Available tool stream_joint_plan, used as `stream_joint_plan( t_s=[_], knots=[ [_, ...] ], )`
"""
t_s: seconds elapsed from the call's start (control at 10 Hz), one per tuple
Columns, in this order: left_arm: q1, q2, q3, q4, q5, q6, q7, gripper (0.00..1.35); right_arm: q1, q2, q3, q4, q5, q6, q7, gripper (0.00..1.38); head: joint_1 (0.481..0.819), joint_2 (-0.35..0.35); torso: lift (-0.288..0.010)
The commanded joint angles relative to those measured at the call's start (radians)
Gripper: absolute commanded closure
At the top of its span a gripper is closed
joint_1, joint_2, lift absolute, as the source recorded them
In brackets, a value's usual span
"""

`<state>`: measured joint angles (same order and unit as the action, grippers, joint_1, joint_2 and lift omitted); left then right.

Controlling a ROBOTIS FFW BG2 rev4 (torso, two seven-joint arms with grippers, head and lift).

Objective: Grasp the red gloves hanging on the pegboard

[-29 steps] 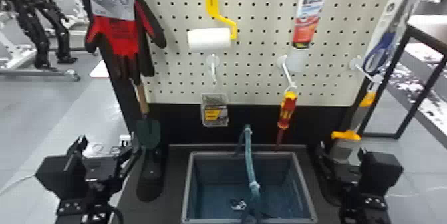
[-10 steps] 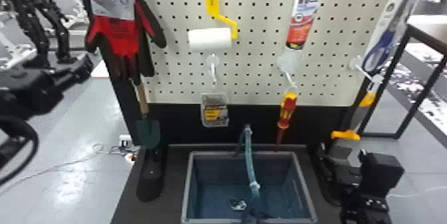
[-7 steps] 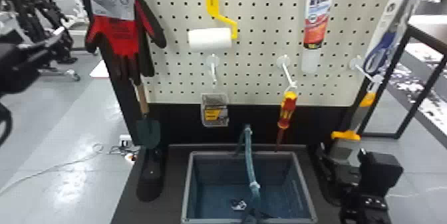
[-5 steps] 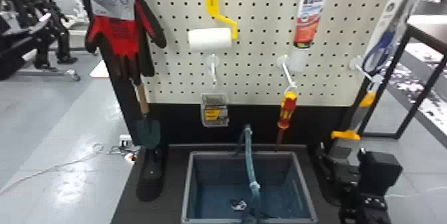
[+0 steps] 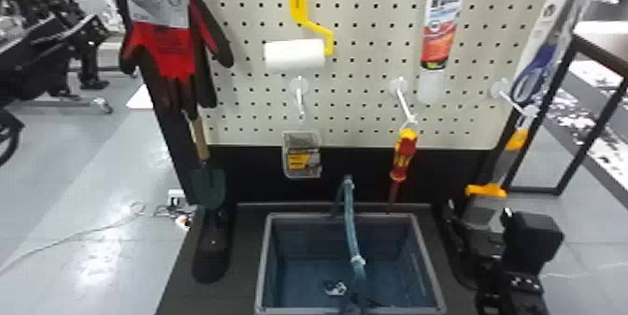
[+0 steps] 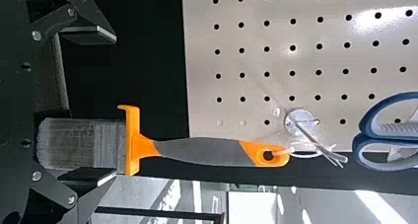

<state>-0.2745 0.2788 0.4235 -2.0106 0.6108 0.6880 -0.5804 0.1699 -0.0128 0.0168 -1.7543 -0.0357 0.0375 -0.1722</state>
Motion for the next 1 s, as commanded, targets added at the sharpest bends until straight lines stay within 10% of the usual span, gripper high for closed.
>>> stream_joint_plan(
  t_s=[0.0,0.7,0.9],
  knots=[
    [-0.038,0.017,-0.032,0.049,0.055,0.025,-0.015,0.17,0.0,0.001,0.0,0.001,-0.004,0.001,0.0,0.32,0.549,0.0,-0.1],
    [-0.201,0.099,-0.14,0.113,0.167,0.117,-0.042,0.18,-0.004,0.001,0.003,0.01,-0.004,0.001,0.011,0.32,0.549,0.0,-0.1],
    [-0.206,0.099,-0.144,0.121,0.176,0.133,-0.042,0.72,-0.004,0.001,0.003,0.013,-0.003,0.001,0.011,0.32,0.549,0.0,-0.1]
  ],
)
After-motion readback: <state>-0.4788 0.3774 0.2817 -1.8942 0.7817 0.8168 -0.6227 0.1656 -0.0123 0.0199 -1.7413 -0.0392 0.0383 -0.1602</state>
